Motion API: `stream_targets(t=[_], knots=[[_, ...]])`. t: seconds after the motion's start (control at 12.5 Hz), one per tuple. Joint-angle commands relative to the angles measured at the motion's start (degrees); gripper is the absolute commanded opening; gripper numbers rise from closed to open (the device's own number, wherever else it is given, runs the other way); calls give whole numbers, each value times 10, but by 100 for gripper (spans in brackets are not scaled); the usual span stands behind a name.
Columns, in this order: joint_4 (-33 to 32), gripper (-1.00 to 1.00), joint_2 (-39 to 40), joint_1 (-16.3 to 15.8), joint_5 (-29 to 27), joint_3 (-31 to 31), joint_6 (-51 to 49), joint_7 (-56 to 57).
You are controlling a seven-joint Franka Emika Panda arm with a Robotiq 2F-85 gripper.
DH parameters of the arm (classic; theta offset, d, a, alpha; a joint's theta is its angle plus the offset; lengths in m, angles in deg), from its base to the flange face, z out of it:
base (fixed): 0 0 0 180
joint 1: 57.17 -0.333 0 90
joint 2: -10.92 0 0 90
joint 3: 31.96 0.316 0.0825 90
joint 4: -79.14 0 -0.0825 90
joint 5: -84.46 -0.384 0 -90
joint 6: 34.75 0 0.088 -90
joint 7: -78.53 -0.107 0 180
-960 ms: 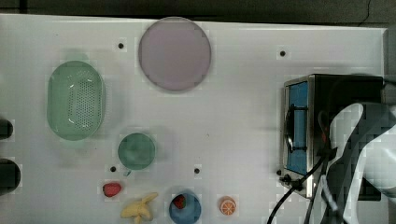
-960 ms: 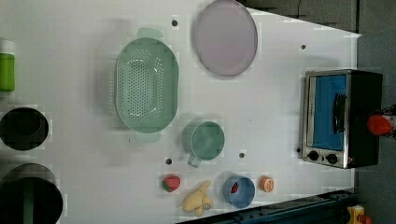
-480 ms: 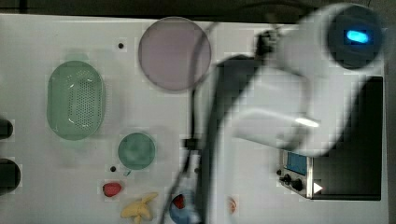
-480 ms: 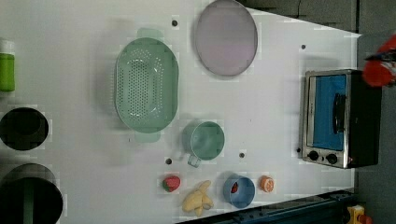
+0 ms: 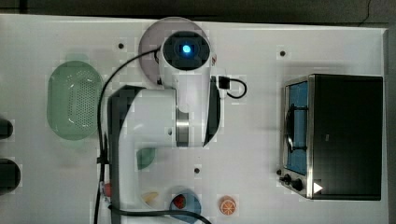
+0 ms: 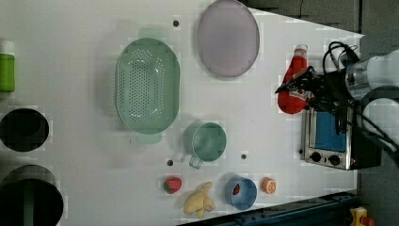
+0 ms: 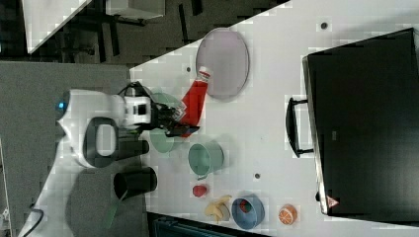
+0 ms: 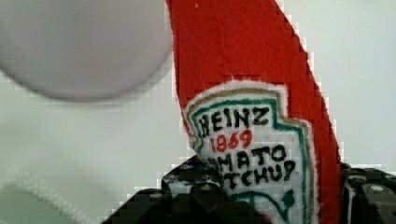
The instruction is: Pick Ketchup from oven and place it on table.
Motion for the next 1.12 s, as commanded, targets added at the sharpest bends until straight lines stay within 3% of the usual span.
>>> stream_targets(t=[0.08,0.4,0.72,0.8,0.96,1.12], knots=[[-72,23,-23,30,5,-16,89,-18],[-138,23,7,33,7,-30,167,-18],[-154,26,65,33,7,-33,240,-18],[-155,42,76,33,7,-33,255,-18],[-155,93,87,33,6,-34,280,-20],[-149,100,66,33,6,-36,279,-29]])
